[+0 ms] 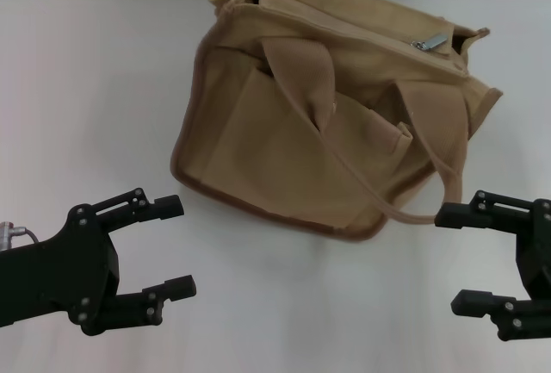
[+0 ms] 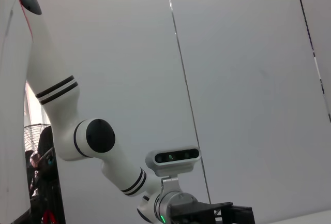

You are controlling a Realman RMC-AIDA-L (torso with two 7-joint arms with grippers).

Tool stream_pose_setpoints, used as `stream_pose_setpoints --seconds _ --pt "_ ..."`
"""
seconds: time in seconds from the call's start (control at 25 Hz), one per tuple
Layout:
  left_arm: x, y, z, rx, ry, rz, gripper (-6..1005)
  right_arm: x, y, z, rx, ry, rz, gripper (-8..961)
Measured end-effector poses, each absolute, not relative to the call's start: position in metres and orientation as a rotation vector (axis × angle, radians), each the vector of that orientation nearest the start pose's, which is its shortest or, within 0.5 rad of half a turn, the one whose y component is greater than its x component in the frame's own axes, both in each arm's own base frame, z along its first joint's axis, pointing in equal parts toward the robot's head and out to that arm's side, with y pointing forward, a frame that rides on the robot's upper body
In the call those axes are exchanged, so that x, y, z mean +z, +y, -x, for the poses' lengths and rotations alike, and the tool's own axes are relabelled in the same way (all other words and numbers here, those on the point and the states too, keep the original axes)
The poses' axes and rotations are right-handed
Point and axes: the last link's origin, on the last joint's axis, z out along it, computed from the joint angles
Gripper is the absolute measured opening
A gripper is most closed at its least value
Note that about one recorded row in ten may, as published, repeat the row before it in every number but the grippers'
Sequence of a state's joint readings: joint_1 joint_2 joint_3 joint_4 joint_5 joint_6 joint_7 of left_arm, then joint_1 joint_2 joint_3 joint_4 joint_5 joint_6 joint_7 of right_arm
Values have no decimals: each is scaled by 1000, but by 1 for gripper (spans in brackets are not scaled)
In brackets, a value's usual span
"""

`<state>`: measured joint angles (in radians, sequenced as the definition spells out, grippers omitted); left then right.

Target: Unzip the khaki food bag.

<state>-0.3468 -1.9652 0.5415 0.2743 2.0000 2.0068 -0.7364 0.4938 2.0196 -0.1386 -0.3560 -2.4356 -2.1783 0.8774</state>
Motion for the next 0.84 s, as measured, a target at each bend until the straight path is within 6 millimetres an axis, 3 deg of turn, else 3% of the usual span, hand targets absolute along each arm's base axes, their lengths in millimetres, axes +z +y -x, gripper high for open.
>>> stream_pose_setpoints --seconds 0.84 --pt "16 206 305 -1207 -219 2644 813 12 224 -269 1365 262 2820 783"
